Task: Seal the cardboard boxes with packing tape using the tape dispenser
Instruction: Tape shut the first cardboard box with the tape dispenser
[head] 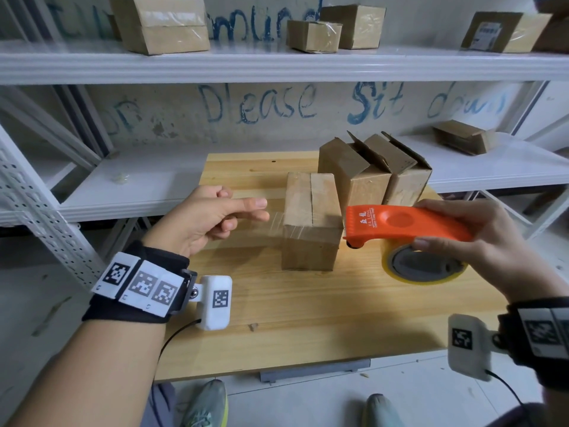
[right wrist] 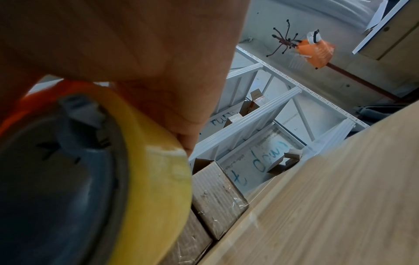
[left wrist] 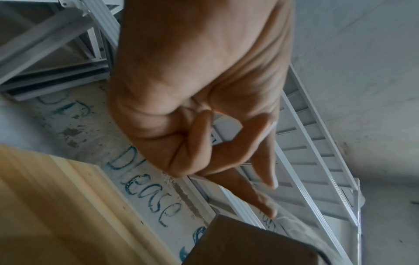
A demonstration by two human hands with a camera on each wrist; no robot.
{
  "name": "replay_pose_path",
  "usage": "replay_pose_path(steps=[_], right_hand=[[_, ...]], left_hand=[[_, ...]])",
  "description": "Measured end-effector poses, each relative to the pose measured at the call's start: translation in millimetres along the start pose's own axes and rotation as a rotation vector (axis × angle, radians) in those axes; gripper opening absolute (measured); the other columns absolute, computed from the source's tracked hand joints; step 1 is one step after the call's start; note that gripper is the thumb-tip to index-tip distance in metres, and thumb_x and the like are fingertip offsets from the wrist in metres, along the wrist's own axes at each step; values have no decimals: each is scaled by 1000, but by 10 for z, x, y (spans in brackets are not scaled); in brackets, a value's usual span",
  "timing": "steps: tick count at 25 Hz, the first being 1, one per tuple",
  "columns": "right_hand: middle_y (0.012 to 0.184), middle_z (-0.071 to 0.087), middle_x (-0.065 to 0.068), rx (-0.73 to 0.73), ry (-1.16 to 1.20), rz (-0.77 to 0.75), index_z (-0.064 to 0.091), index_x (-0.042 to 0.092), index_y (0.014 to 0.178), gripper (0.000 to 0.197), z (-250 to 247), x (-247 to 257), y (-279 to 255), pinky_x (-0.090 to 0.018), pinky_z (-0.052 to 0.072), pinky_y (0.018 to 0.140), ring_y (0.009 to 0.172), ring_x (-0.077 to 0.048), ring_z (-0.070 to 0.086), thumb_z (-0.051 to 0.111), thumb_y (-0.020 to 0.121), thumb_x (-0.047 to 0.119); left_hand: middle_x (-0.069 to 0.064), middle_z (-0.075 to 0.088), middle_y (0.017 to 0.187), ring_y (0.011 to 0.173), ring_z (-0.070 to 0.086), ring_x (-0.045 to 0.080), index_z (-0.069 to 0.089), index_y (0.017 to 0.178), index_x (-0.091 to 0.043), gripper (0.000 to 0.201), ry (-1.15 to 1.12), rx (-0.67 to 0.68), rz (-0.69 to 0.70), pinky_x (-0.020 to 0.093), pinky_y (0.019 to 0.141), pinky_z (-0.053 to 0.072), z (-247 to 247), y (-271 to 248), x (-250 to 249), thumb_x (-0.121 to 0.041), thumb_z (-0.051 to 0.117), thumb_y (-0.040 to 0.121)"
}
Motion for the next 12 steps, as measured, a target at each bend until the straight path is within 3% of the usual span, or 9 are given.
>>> replay_pose_path(steps=[5,8,12], right_hand=[[92,76,4,1,-33,-21,73,34,99,43,-40,15,1,-19,53,67,78,-11,71,84,57,28],[91,75,6,2,-17,-37,76,46,92,41,-45,34,13,-17,52,67,76,-5,69,84,57,27],[91,76,7,37,-22,-20,73,55,92,45,-30,8,42,-24,54,67,78,-12,71,84,55,33]], left_hand=[[18,78,92,36,31,4,26,76,-26,58,-10,-37,9,18,38,19,6,7,19,-12,82,75],[17,78,93,37,32,4,26,75,-27,57,7,-31,6,18,38,19,-14,1,9,-11,81,78],[16,78,92,36,32,4,27,73,-26,56,102,-7,-109,17,37,19,-7,28,114,-12,81,77]])
Point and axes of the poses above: each hand's wrist, its own y-axis towards the middle knuckle, its own z-axis out of the palm, x = y × z, the point moved 4 cm from there along y, towards the middle knuckle
